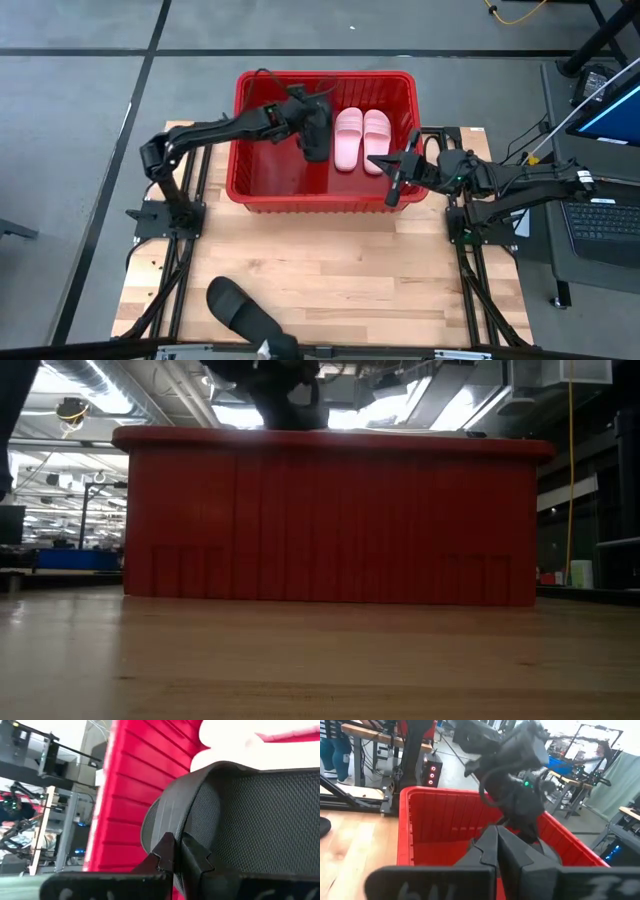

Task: Pick and place slides into bin
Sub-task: Put the top black slide into the red bin

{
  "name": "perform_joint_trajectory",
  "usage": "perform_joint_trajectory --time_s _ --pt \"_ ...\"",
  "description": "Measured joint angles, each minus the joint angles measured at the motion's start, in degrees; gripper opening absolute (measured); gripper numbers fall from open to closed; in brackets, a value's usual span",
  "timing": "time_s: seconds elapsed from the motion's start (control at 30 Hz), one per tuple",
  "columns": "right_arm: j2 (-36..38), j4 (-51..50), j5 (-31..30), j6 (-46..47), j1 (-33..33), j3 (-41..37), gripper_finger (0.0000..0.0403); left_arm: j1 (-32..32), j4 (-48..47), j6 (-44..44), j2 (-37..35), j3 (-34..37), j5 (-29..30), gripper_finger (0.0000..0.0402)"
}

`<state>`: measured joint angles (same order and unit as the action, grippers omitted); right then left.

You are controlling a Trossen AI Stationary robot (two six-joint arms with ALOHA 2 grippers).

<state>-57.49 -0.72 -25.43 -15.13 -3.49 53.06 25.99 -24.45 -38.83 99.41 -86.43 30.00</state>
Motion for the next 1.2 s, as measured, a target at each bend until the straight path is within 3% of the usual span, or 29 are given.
perform_joint_trajectory --time_s 0.5,1.2 --pt "0.28 -2.54 -2.69 -0.14 0.00 -0.01 0.0013 2.47 5.62 -3.52 8.43 -0.04 0.29 0.0004" --pt "0.28 -3.42 -2.64 3.62 0.00 -0.02 0.0012 4.53 3.77 0.38 9.60 -0.07 -4.48 0.0004"
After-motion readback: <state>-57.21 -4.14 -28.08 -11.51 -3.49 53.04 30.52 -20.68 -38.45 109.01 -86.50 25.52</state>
